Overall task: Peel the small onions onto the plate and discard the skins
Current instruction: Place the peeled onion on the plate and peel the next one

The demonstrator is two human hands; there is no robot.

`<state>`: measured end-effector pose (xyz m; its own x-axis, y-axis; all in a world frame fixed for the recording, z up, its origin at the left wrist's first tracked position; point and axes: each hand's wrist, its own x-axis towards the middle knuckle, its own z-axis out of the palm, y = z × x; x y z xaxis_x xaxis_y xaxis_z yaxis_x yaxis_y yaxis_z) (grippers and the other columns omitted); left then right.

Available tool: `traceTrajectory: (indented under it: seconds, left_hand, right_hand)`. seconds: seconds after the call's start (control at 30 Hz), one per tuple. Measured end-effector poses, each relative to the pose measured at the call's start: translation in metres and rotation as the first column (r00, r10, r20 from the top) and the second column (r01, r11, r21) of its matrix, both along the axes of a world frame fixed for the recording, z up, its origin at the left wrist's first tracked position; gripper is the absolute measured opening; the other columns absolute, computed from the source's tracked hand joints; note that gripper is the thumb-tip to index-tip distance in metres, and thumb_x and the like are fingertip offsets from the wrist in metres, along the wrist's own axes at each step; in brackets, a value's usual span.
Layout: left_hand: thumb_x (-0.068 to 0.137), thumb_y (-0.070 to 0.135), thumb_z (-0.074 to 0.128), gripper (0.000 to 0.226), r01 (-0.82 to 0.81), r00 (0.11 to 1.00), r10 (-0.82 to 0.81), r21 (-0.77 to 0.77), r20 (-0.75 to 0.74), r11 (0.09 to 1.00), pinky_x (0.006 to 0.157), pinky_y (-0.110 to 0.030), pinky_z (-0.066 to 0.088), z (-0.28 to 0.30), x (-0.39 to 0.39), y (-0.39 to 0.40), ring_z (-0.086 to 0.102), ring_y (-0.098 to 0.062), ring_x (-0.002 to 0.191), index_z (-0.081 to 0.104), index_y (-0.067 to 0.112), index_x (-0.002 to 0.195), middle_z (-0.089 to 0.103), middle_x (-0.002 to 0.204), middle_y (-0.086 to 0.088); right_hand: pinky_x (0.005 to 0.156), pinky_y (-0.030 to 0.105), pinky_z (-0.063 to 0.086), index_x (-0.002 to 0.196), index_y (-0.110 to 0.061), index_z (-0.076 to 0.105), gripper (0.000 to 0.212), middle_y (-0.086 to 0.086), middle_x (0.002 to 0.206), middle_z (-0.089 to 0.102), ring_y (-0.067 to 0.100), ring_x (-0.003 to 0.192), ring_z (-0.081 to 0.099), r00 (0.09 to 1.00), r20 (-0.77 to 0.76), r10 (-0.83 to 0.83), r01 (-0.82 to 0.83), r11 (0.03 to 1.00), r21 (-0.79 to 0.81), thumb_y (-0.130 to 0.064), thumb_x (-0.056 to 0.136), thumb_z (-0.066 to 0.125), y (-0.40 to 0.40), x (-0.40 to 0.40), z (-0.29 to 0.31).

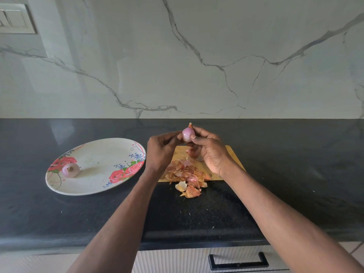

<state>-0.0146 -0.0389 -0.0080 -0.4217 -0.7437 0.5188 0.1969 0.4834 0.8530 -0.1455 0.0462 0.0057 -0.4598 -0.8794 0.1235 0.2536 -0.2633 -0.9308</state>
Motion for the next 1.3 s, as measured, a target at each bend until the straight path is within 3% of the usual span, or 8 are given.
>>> traceTrajectory:
  seconds: [0.1,0.3,0.4,0.57,0.9,1.0,1.1,1.3]
  left_hand:
    - [0.094,0.009,0.068,0.018,0.015,1.000,-0.014,0.043,-0.009,0.999,0.088,-0.033,0.057,-0.001,0.000,-0.002,0.075,-0.017,0.093,0.077,0.007,0.109,0.079,0.096,-0.004]
    - [0.096,0.001,0.061,0.018,0.031,1.000,-0.031,0.094,0.001,0.995,0.085,-0.032,0.058,-0.001,-0.001,-0.001,0.075,-0.017,0.089,0.075,0.012,0.100,0.078,0.090,-0.004]
    - [0.098,-0.003,0.056,0.019,0.064,0.995,-0.046,0.209,-0.090,0.976,0.082,-0.033,0.061,0.002,-0.002,0.001,0.076,-0.021,0.083,0.071,0.005,0.105,0.077,0.089,-0.009]
    - [0.099,0.005,0.056,0.017,0.312,0.946,-0.213,0.498,-0.245,0.809,0.081,-0.033,0.061,0.011,0.000,-0.003,0.073,-0.026,0.090,0.070,0.005,0.108,0.076,0.098,-0.013]
    - [0.101,0.006,0.054,0.024,0.445,0.896,-0.335,0.600,-0.292,0.665,0.088,-0.037,0.060,0.009,0.002,-0.006,0.069,-0.021,0.084,0.067,-0.002,0.119,0.072,0.105,-0.017]
    - [0.099,0.006,0.056,0.022,0.444,0.895,-0.302,0.613,-0.328,0.653,0.087,-0.041,0.061,0.010,0.002,-0.004,0.073,-0.029,0.094,0.068,0.000,0.117,0.074,0.108,-0.018]
    - [0.098,0.009,0.060,0.018,0.393,0.916,-0.231,0.624,-0.328,0.676,0.083,-0.043,0.062,0.010,0.001,-0.003,0.074,-0.031,0.092,0.070,0.001,0.111,0.076,0.100,-0.017]
    - [0.095,0.008,0.063,0.016,0.305,0.947,-0.193,0.519,-0.258,0.798,0.084,-0.036,0.061,0.003,-0.002,-0.006,0.073,-0.028,0.094,0.072,0.004,0.108,0.077,0.098,-0.013]
  right_hand:
    - [0.061,0.032,0.046,0.133,-0.011,0.063,0.046,0.007,0.094,0.074,0.014,0.069,0.061,1.000,-0.013,0.001,0.000,1.000,0.009,0.004,0.090,0.063,0.000,0.000,-0.001]
    - [0.060,0.032,0.046,0.131,-0.009,0.063,0.044,0.009,0.101,0.073,0.015,0.072,0.062,1.000,-0.019,0.009,-0.009,1.000,-0.004,0.006,0.090,0.061,0.000,0.000,0.000]
    - [0.061,0.033,0.048,0.123,-0.007,0.063,0.037,0.011,0.108,0.073,0.017,0.079,0.064,0.999,-0.050,-0.006,0.005,1.000,-0.012,0.008,0.090,0.061,0.000,-0.001,0.000]
    - [0.062,0.028,0.045,0.109,-0.008,0.070,0.025,0.012,0.093,0.070,0.015,0.072,0.060,0.998,-0.056,0.031,-0.031,1.000,0.000,0.003,0.094,0.054,0.001,0.000,0.003]
    - [0.060,0.025,0.058,0.101,-0.004,0.058,0.012,0.022,0.091,0.072,0.024,0.070,0.073,0.991,0.101,0.084,-0.083,0.996,-0.015,0.000,0.100,0.047,0.005,0.003,0.008]
    - [0.063,0.031,0.055,0.102,-0.008,0.068,0.013,0.013,0.088,0.075,0.020,0.069,0.070,0.990,-0.122,-0.074,0.086,0.992,0.094,-0.006,0.099,0.055,0.004,0.002,0.003]
    - [0.069,0.034,0.060,0.102,-0.016,0.077,0.013,0.003,0.093,0.077,0.018,0.079,0.072,0.847,-0.457,-0.270,0.325,0.945,0.043,-0.016,0.096,0.065,0.003,0.000,-0.003]
    - [0.077,0.023,0.057,0.096,-0.013,0.078,0.010,0.002,0.098,0.073,0.012,0.088,0.070,0.698,-0.632,-0.336,0.358,0.928,-0.098,-0.014,0.087,0.076,0.002,0.001,-0.007]
